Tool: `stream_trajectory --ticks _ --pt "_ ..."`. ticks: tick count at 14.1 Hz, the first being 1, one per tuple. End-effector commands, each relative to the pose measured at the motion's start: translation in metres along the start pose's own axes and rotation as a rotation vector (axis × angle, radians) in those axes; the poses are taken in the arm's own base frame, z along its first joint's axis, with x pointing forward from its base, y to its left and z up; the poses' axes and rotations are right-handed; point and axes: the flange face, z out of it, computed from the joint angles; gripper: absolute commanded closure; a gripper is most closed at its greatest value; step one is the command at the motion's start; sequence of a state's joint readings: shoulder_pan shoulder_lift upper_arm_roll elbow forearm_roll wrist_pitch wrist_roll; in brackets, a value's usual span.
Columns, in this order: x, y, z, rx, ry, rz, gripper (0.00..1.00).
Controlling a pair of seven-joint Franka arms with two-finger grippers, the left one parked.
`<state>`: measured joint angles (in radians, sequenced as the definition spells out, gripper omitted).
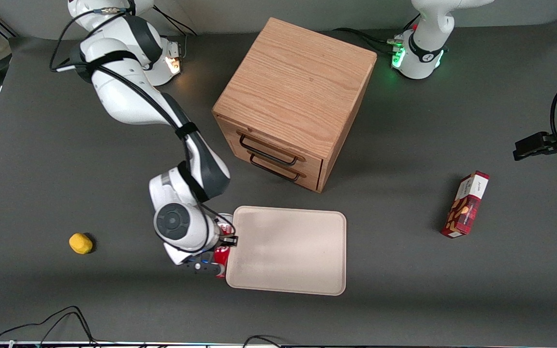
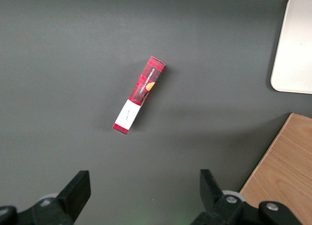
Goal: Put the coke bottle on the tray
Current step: 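Carry the bottle with the right gripper over the cream tray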
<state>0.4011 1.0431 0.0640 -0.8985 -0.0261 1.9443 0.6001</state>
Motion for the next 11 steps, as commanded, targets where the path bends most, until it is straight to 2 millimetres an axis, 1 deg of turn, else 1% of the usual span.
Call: stream_trajectory --ticks 1,2,3,6,10,11 --pt "-0.005 -0.020 0.005 0.004 0.030 0.025 1.00" --pt "-0.007 -0.026 0.008 0.011 0.038 0.018 1.00" --pt "-0.010 -0.031 0.015 0.011 0.045 0.011 1.00" --pt "-0.012 -0.035 0.039 0.008 0.062 -0.009 1.00" --pt "-0.008 -0.030 0.043 0.006 0.067 -0.010 1.00" --pt "-0.007 -0.028 0.043 0.005 0.068 -0.016 0.52"
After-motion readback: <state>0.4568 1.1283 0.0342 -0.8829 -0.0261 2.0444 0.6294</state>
